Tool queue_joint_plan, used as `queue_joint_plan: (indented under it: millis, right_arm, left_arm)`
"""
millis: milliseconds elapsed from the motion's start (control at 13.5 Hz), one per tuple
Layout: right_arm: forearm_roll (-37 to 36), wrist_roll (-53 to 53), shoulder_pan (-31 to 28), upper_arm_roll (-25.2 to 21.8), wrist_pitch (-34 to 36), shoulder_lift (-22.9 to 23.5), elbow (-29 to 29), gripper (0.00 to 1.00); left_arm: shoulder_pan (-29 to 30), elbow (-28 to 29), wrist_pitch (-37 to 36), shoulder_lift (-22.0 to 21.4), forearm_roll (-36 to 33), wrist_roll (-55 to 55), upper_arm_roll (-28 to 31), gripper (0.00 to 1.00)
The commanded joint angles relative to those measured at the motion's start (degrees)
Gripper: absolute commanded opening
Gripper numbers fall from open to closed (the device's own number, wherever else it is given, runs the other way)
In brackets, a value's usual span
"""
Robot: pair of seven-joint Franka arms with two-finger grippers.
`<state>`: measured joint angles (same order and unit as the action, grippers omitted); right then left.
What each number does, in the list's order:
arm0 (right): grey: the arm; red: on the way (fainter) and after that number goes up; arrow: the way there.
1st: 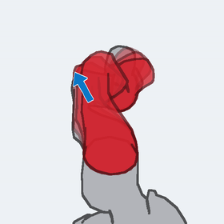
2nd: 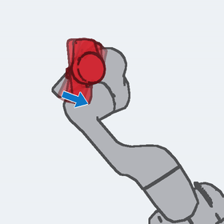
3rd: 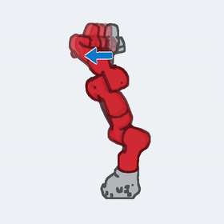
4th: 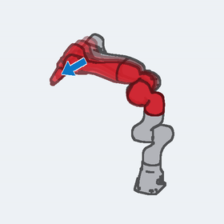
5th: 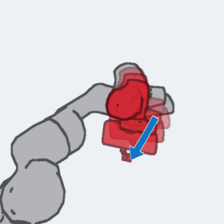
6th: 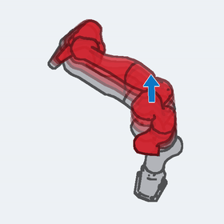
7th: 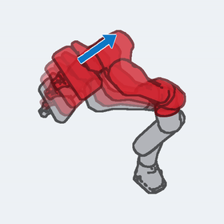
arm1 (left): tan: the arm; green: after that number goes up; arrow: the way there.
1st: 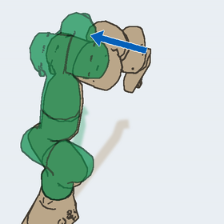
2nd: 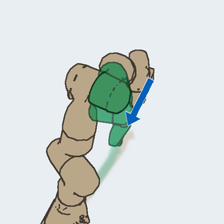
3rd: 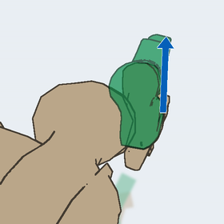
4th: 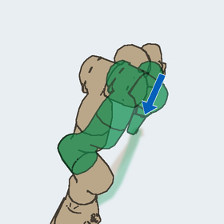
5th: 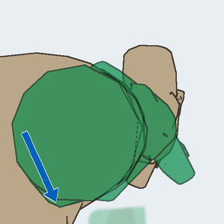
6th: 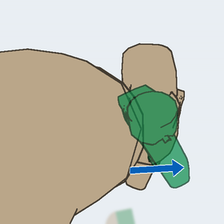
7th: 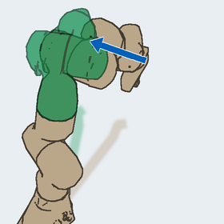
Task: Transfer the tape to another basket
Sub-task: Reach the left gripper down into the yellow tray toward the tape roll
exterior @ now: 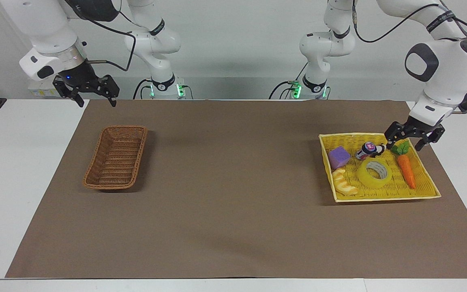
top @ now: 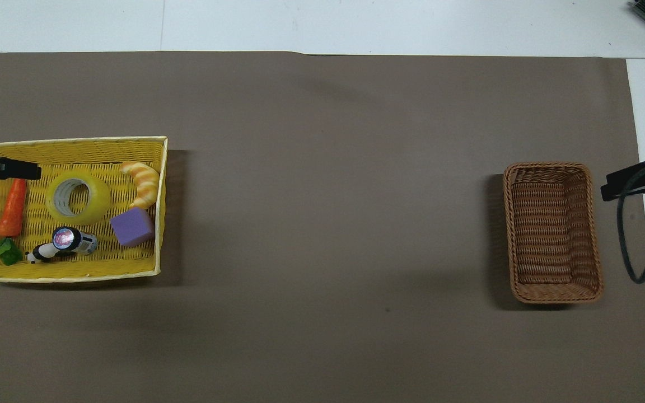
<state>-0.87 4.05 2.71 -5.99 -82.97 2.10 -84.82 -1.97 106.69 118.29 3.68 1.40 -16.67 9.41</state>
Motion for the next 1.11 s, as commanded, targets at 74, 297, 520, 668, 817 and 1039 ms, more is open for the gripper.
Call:
queue_joint_plan:
  millis: [74, 297, 520, 668, 817, 1039]
  right_arm:
    - [1.0, 1.1, -0.2, -0.2, -1.9, -1.7, -2.5, 1.00]
    - [1.0, 1.1, -0.2, -0.2, -1.9, -1.7, -2.5, 1.00]
    - [1.0, 1.1, -0.2, -0.2, -1.9, -1.7, -2.6, 1.00]
    - [1.0, 1.0, -0.2, -0.2, -2.0, -1.8, -2.8, 1.00]
    - [1.0, 1.0, -0.1, -0.2, -2.1, -1.8, -2.8, 1.00]
    - [1.0, 0.5, 0.0, 0.0, -2.1, -1.8, -2.8, 1.00]
  left_arm:
    - [-0.7, 3.3, 7.9, 3.8, 1.1, -2.4, 2.7, 1.00]
    - [-0.4, 4.7, 11.9, 6.5, 4.8, -5.6, 3.5, 1.00]
    - [-0.5, 6.3, 13.9, 9.2, 10.1, -11.2, 4.6, 1.00]
    - [-0.4, 6.9, 15.2, 9.8, 10.1, -11.4, 4.7, 1.00]
    - [-0.1, 6.9, 15.1, 9.9, 10.1, -12.2, 4.8, 1.00]
    - [0.4, 7.8, 15.3, 11.7, 10.1, -14.3, 4.8, 0.92]
